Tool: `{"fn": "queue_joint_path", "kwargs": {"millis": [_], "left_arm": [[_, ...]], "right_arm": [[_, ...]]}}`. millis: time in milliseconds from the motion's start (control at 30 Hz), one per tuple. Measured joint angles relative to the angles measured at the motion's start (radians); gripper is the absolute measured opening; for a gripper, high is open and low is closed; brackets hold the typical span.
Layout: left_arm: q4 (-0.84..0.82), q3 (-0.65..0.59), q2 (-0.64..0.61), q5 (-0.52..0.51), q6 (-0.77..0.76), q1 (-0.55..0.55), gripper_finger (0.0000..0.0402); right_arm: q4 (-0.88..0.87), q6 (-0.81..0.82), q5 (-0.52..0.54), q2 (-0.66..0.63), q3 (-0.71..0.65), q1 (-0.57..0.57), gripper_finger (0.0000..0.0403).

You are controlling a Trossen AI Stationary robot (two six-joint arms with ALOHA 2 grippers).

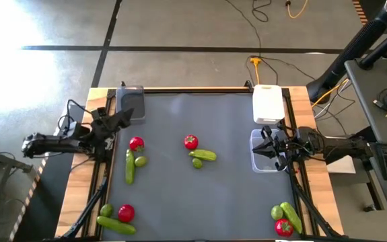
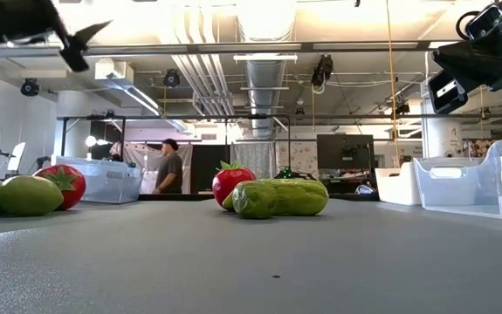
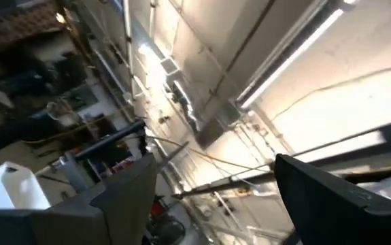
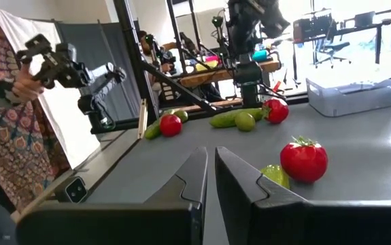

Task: Sort produce into baskets
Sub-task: Put the cucumber into the black bin

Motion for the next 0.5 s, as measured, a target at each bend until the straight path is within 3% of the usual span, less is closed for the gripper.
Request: {"fn": "queue_joint_path", "kwargs": {"millis": [133,267,500], "left_arm": [[-0.028,0.119,0.206,-0.032,0.062,-0.017,0.028],[-0.128,0.241,0.4,-0.019,-0.002,-0.018,0.028],[-0.605,0.501,0.634,0.1,-0.109,-0.062,0.028]], "right_arm": [[0.0,0.0,0.0,0.0,0.0,0.0,0.0022],[0.0,0.0,0.0,0.0,0.0,0.0,0.0022],[0.0,0.0,0.0,0.0,0.0,0.0,0.0022]]}}
